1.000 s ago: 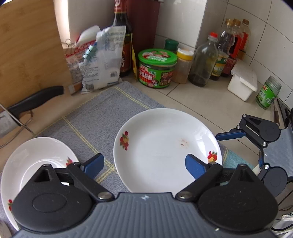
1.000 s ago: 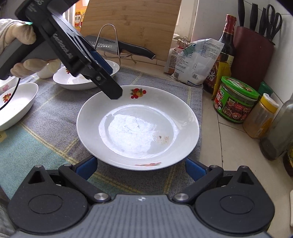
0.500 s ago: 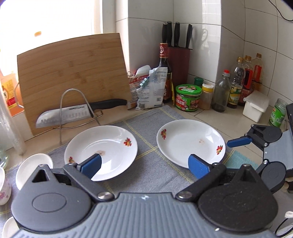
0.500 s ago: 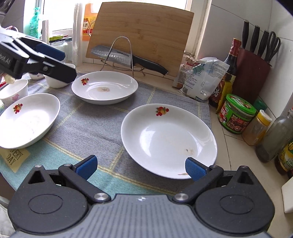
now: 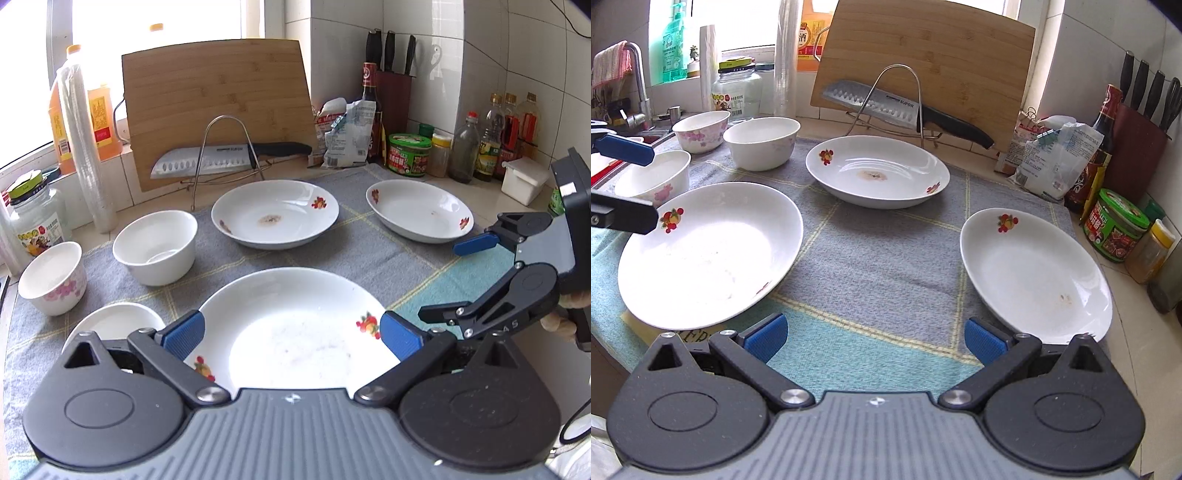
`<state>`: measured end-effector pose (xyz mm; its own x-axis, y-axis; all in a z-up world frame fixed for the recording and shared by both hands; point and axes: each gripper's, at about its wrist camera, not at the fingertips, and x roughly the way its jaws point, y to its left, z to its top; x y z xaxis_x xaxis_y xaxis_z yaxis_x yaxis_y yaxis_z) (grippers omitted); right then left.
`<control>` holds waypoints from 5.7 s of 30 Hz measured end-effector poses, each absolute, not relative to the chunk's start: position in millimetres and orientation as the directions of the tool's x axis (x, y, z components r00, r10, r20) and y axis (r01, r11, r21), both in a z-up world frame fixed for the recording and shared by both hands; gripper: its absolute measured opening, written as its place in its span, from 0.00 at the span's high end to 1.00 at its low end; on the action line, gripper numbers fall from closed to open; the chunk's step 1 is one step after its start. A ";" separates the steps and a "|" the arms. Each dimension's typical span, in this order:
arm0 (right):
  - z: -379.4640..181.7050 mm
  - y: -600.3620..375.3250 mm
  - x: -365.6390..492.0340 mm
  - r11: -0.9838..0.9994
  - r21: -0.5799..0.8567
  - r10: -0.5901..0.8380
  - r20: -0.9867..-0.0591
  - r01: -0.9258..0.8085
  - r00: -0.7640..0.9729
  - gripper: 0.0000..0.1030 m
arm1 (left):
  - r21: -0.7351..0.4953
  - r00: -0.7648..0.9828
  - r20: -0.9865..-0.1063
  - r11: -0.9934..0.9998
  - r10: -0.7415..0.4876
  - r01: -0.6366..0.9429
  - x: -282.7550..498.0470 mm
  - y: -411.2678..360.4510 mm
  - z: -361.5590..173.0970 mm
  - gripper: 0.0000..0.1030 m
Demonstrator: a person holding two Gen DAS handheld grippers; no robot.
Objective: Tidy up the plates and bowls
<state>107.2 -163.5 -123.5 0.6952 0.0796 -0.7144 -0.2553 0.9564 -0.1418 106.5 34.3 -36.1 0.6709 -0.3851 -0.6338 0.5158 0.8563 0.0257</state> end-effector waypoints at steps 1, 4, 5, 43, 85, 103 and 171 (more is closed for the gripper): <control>-123.7 -161.1 107.6 0.957 -0.141 0.079 -0.716 -0.254 0.694 0.00 | 0.024 0.665 -0.640 0.856 -0.384 0.517 103.8 38.7 -38.6 0.02; -122.7 -154.8 111.7 0.957 -0.154 0.062 -0.720 -0.246 0.692 0.00 | 0.029 0.651 -0.662 0.855 -0.372 0.518 94.2 51.6 -48.4 0.02; -122.4 -153.6 113.1 0.957 -0.163 0.053 -0.719 -0.241 0.693 0.00 | 0.029 0.645 -0.669 0.854 -0.370 0.520 90.8 55.6 -51.6 0.02; -150.5 -95.5 188.9 0.861 0.074 0.325 -0.841 -0.502 0.432 0.00 | 0.013 0.583 -0.727 0.842 -0.362 0.539 100.4 57.4 -110.7 0.00; -146.1 -100.5 246.0 0.734 0.430 0.591 -0.786 -0.526 0.182 0.02 | 0.056 0.612 -0.645 0.770 -0.458 0.635 92.8 62.4 -114.7 0.00; -145.0 -103.2 251.6 0.765 0.437 0.569 -0.803 -0.473 0.176 0.12 | 0.066 0.604 -0.624 0.737 -0.495 0.672 94.6 64.7 -115.1 0.00; -105.0 -261.2 232.9 0.859 0.433 0.512 -0.747 -0.274 0.423 0.13 | 0.098 0.477 -0.625 0.543 -0.618 0.834 159.5 -58.9 -72.2 0.01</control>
<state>232.9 -261.2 -105.0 0.4234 0.5122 -0.7472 -0.2744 0.8586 0.4331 159.5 -58.9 -72.2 0.4766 -0.6184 -0.6249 0.8338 0.5432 0.0984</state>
